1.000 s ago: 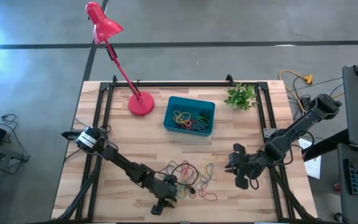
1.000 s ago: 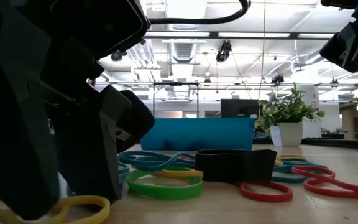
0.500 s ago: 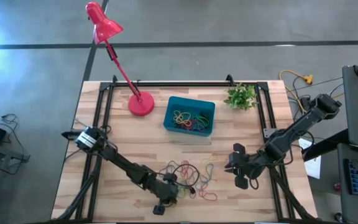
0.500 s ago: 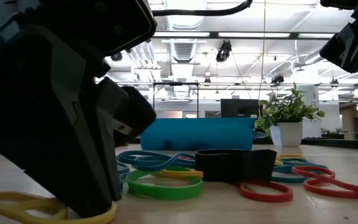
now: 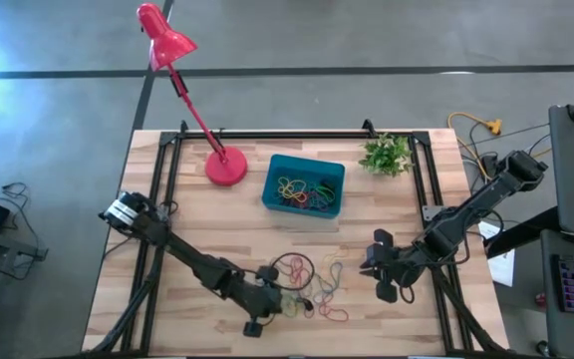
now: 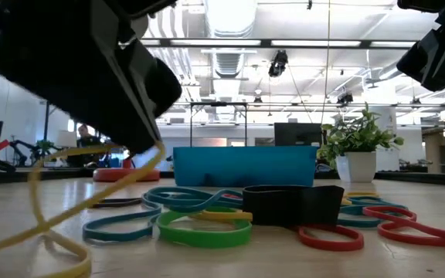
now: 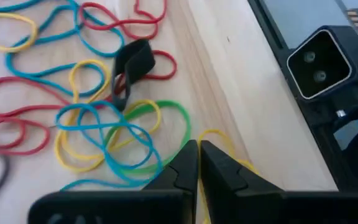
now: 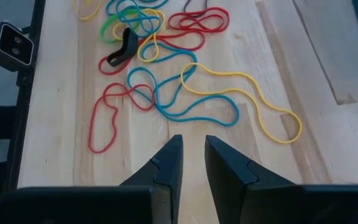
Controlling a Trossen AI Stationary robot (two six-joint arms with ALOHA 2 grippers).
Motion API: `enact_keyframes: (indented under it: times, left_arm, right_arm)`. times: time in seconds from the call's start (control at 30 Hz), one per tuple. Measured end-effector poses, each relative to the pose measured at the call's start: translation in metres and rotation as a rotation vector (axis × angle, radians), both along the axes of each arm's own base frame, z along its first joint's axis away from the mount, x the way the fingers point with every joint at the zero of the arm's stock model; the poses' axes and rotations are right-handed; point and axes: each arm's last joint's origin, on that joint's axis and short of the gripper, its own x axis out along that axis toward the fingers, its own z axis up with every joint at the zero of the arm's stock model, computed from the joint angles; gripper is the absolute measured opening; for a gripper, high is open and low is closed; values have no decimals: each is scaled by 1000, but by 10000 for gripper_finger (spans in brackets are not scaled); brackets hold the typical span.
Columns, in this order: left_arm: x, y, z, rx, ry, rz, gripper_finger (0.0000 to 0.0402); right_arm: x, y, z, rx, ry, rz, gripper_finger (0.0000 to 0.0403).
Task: Pick and place rubber bands into bin
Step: Put the yellow rubber band into the blue bin
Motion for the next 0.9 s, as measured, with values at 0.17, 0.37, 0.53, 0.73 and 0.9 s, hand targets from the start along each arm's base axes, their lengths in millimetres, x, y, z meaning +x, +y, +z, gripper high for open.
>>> enact_keyframes:
  times: [0.17, 0.37, 0.53, 0.73, 0.9]
  left_arm:
    - [-4, 4, 22, -5, -59, 22, 0]
    - [-10, 12, 48, 30, -147, 79, 0]
    - [-13, 24, 72, 70, -233, 128, 0]
    - [-19, 44, 101, 142, -337, 218, 0]
    - [-19, 67, 119, 203, -397, 278, 0]
  right_arm:
    - [0, 0, 0, 0, -1, 0, 59]
    - [0, 0, 0, -7, -4, 2, 59]
    - [1, -1, 0, -34, -25, -21, 59]
    - [1, -1, 1, -43, -32, -23, 57]
    - [1, -2, 1, -66, -52, -46, 57]
